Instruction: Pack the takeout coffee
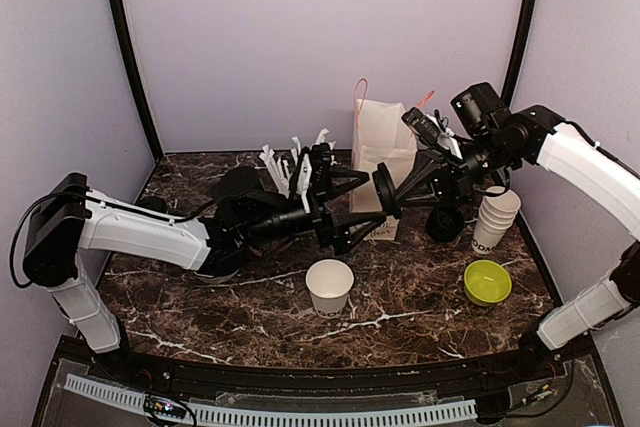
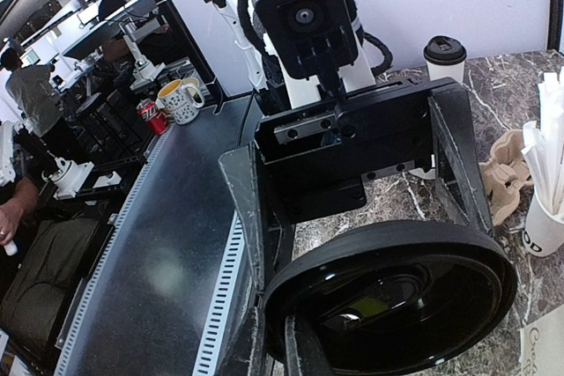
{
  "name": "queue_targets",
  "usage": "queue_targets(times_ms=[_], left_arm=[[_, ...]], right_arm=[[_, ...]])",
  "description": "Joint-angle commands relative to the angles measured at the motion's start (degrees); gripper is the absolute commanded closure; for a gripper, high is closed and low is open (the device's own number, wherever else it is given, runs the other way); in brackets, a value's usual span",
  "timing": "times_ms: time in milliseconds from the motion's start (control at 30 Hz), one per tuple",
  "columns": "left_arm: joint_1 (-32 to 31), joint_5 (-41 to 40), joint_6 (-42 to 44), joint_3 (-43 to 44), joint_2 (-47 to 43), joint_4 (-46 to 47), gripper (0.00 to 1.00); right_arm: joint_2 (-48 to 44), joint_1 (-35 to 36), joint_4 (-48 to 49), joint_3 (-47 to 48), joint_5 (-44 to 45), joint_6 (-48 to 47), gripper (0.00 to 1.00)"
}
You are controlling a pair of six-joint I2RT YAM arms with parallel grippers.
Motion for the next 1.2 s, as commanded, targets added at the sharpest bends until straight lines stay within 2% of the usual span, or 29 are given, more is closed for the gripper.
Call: queue_targets(times_ms=[0, 400, 833, 1167], left_arm=[[-0.4, 1.6, -1.0, 2.5, 0.5, 4.1, 0.03], [-0.4, 2.1, -1.3, 4.7, 2.4, 3.4, 0.12], [-0.4, -0.3, 0.8, 5.2, 2.7, 1.5, 0.12], [-0.4, 0.3, 0.8, 6.4, 3.8, 0.6, 0.17]], right_arm=[[0.4, 0.5, 0.1, 1.5, -0.3, -0.2, 0.93], [0.3, 0.5, 0.3, 1.7, -0.5, 0.1, 0.93], [0.4, 0.5, 0.5, 1.8, -1.6, 0.9, 0.94], [0.4, 0.5, 1.1, 1.2, -1.7, 1.2, 0.94]])
